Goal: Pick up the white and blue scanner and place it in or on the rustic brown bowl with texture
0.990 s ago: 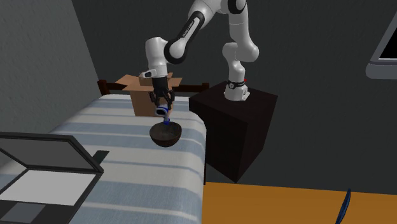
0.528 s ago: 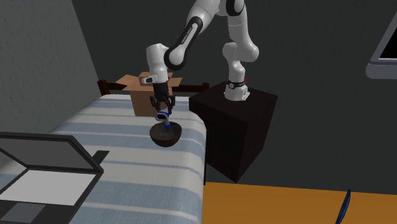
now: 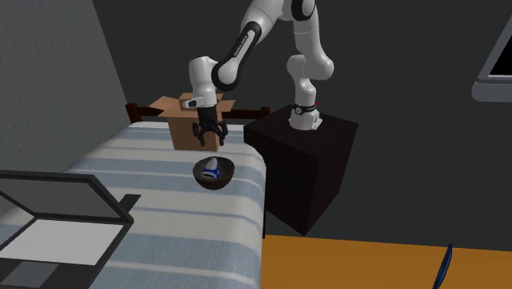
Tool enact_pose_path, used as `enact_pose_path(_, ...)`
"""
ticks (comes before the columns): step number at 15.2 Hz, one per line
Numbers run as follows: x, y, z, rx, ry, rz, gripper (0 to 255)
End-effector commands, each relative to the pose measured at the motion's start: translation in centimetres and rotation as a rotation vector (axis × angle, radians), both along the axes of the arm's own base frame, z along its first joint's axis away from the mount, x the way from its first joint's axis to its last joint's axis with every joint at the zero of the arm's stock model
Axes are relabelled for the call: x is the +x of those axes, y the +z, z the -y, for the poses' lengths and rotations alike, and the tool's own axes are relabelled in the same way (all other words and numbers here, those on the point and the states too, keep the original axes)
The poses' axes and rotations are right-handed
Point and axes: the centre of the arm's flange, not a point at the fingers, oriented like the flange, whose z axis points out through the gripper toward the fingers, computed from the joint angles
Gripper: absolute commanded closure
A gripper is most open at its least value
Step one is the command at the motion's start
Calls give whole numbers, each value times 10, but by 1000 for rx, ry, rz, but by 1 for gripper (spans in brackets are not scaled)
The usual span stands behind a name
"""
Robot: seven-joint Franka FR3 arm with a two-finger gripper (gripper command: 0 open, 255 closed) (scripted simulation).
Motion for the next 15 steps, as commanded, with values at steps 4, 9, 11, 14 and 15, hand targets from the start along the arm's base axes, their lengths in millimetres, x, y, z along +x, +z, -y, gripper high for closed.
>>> enact_pose_path(4,-2,13,3,0,0,0,0)
enact_pose_path(9,-7,48,12,0,0,0,0)
enact_pose_path(11,-7,48,12,0,0,0,0)
enact_pose_path(14,-7,48,12,0,0,0,0)
enact_pose_path(15,-7,48,12,0,0,0,0)
